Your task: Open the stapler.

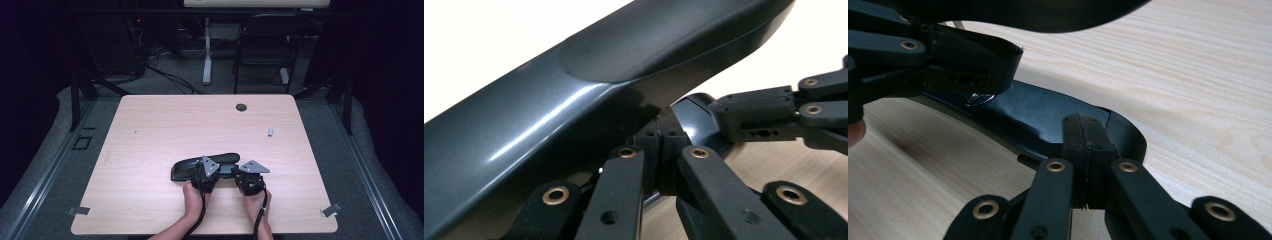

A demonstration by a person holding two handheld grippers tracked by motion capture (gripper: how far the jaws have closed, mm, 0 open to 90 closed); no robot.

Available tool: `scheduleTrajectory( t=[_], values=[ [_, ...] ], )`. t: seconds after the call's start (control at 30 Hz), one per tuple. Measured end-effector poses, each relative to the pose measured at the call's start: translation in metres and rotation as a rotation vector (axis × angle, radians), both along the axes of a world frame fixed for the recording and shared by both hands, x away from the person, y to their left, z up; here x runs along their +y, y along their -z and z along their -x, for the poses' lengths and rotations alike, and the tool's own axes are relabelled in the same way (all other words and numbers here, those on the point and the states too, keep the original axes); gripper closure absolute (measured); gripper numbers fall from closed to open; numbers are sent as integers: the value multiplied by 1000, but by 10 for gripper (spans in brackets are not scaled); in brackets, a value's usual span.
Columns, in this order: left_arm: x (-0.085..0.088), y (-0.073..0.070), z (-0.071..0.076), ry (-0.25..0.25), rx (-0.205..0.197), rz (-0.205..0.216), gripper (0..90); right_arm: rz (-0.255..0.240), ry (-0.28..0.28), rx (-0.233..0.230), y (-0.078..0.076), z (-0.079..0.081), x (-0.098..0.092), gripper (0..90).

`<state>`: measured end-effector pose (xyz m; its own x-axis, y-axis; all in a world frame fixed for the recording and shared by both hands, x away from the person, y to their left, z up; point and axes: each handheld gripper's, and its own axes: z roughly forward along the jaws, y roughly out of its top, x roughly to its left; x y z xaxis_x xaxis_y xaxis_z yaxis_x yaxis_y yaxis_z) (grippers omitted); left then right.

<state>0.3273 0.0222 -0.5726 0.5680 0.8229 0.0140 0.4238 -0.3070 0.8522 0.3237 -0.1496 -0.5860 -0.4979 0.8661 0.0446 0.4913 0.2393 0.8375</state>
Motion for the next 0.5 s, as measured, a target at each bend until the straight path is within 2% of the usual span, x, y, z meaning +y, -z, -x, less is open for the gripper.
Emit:
scheduleTrajectory(
  t=[0.1,0.3,0.5],
  values=[
    [0,-3,1,-10,-19,19,900,-1,0,0,0,0,0,900],
    [-1,-7,0,-16,-20,27,900,-2,0,-2,0,0,0,900],
    [2,-14,1,-34,-54,54,900,-4,-2,0,0,0,0,900]
  ],
)
